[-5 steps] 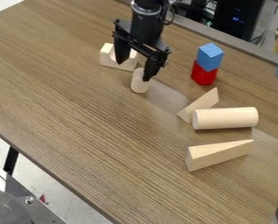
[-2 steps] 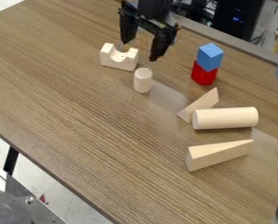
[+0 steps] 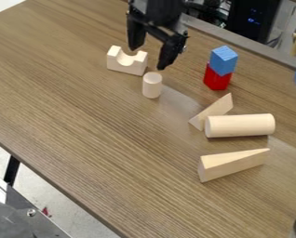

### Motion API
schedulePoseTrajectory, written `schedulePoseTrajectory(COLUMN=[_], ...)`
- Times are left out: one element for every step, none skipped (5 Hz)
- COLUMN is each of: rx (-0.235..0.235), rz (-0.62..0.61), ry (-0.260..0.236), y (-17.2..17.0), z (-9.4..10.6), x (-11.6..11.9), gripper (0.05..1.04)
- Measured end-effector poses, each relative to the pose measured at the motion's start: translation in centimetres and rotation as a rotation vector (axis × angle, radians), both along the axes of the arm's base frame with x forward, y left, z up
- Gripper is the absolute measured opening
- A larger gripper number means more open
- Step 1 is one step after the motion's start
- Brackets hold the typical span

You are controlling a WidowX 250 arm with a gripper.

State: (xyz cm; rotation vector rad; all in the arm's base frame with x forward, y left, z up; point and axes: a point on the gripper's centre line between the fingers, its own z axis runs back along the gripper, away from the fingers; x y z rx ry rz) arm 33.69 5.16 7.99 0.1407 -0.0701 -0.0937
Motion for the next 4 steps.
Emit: schedulePoseTrajectory(rx=[0.024, 0.03, 0.033, 0.025], rz=[-0.025, -0.044, -0.051, -0.058], ry=[-0.012, -0.019, -0.072, -0.131], y=[0.3, 0.3, 0.2, -0.1], z=[-1.2, -2.3, -2.6, -2.8], x=[-0.4, -0.9, -1.2, -1.4], gripper=[0.998, 0.998, 0.999, 0.999])
